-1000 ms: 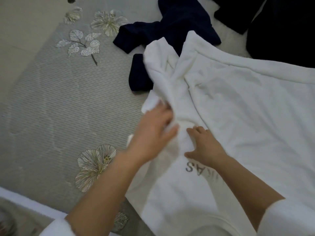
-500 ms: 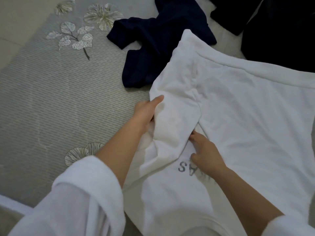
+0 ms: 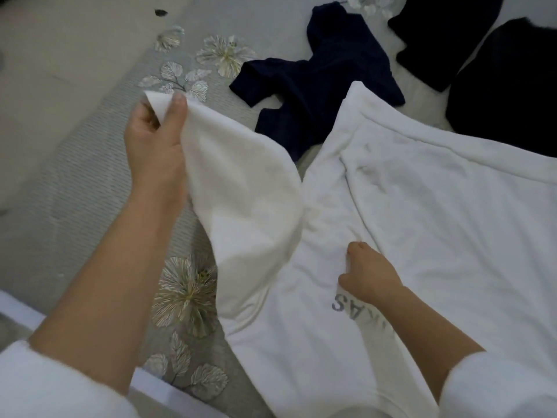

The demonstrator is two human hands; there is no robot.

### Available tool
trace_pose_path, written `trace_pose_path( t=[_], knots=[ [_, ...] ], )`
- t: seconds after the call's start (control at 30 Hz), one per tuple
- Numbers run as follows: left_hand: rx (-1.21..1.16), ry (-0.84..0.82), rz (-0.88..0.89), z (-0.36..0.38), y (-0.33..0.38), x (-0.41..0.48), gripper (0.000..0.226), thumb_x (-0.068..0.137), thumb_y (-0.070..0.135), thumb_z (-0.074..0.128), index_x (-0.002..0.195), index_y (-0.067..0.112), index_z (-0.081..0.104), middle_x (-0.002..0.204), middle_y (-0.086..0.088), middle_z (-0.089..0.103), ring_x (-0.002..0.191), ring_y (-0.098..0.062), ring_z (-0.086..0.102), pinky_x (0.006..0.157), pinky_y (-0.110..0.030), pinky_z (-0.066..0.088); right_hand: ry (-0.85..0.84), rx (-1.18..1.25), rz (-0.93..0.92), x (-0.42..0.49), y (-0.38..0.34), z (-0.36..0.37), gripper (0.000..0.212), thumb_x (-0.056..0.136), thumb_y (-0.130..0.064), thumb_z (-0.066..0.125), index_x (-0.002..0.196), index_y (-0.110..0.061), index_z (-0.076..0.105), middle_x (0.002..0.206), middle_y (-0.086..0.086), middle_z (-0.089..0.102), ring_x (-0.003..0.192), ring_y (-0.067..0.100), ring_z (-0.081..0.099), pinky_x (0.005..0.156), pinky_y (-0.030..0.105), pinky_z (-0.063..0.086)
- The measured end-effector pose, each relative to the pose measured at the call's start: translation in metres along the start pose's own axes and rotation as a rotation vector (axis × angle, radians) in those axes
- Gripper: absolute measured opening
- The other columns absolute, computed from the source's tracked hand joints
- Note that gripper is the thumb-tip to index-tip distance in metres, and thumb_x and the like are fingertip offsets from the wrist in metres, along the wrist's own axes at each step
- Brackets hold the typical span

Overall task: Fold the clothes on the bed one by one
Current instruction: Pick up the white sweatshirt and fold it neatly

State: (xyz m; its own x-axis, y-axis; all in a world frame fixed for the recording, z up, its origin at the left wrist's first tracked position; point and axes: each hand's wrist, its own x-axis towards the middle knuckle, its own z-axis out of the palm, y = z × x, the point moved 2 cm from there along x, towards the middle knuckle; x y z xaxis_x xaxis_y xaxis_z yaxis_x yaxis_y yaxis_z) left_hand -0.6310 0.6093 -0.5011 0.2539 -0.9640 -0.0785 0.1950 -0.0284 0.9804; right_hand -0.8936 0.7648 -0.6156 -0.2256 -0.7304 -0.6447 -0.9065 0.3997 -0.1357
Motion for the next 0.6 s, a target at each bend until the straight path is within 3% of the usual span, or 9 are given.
trace_pose_path(
  t=[0.13,0.2,0.3,0.4,0.47,0.5,0.53,0.6],
  knots=[
    [0.303,-0.007,0.326,0.018,0.034,-0.011,0.013,0.09,0.024,0.061,0.084,0.026,0.05,0.073,0.018,0.055,0.068,0.007,0.05,0.066,-0.013,0.043,-0.035,0.115,-0.021,-0.006,0.011,0.006,0.046,0.084,-0.024,0.059,0.126,-0.013,0.044,0.132,0.006,0.048,0.115,0.023,0.05,0.084,0.026,0.037],
    [0.462,-0.082,0.42,0.034,0.037,-0.015,0.01,0.09,0.028,0.06,0.089,0.021,0.053,0.087,0.011,0.058,0.078,0.003,0.053,0.073,-0.015,0.044,0.004,0.26,-0.047,-0.014,0.021,0.009,0.052,0.085,-0.021,0.059,0.134,-0.016,0.044,0.139,0.001,0.048,0.122,0.018,0.048,0.091,0.022,0.034],
    [0.592,-0.212,0.518,0.074,0.022,-0.038,0.021,0.087,0.03,0.062,0.098,0.012,0.063,0.106,-0.002,0.056,0.1,-0.013,0.054,0.085,-0.018,0.041,0.18,0.566,-0.002,-0.027,0.041,0.016,0.038,0.086,-0.011,0.059,0.123,-0.019,0.055,0.121,-0.003,0.06,0.105,0.014,0.058,0.083,0.019,0.04],
    [0.696,-0.613,0.625,0.132,-0.017,-0.098,0.021,0.085,0.024,0.064,0.099,0.009,0.066,0.106,-0.005,0.057,0.109,-0.031,0.05,0.095,-0.032,0.036,0.345,0.907,0.184,-0.039,0.066,0.023,0.023,0.084,-0.003,0.058,0.104,-0.014,0.062,0.096,0.0,0.068,0.084,0.016,0.065,0.071,0.021,0.048],
    [0.857,-1.014,0.517,0.152,-0.059,-0.151,0.028,0.089,0.028,0.061,0.113,0.014,0.063,0.138,-0.012,0.048,0.134,-0.033,0.032,0.112,-0.041,0.023,0.404,1.202,0.35,-0.046,0.083,0.027,0.02,0.085,0.0,0.058,0.103,-0.007,0.063,0.085,0.01,0.068,0.075,0.023,0.068,0.071,0.031,0.055],
    [0.974,-1.152,0.411,0.149,-0.082,-0.173,0.034,0.091,0.03,0.058,0.124,0.02,0.056,0.155,-0.01,0.026,0.145,-0.029,0.011,0.118,-0.043,0.008,0.428,1.317,0.435,-0.048,0.093,0.027,0.02,0.085,0.002,0.057,0.103,-0.005,0.062,0.083,0.013,0.068,0.073,0.025,0.068,0.072,0.034,0.056],
    [1.082,-1.227,0.311,0.14,-0.103,-0.189,0.043,0.092,0.031,0.055,0.134,0.025,0.047,0.161,-0.004,0.005,0.147,-0.023,-0.008,0.118,-0.043,-0.004,0.452,1.393,0.518,-0.049,0.103,0.028,0.022,0.084,0.003,0.056,0.104,-0.005,0.06,0.08,0.014,0.067,0.07,0.025,0.067,0.072,0.036,0.056],
    [1.222,-1.236,0.183,0.113,-0.137,-0.21,0.056,0.093,0.028,0.052,0.145,0.03,0.03,0.16,0.0,-0.014,0.144,-0.018,-0.023,0.115,-0.042,-0.013,0.498,1.432,0.632,-0.049,0.122,0.025,0.028,0.083,0.003,0.053,0.11,-0.006,0.056,0.075,0.012,0.064,0.064,0.022,0.064,0.068,0.034,0.055]
  ],
)
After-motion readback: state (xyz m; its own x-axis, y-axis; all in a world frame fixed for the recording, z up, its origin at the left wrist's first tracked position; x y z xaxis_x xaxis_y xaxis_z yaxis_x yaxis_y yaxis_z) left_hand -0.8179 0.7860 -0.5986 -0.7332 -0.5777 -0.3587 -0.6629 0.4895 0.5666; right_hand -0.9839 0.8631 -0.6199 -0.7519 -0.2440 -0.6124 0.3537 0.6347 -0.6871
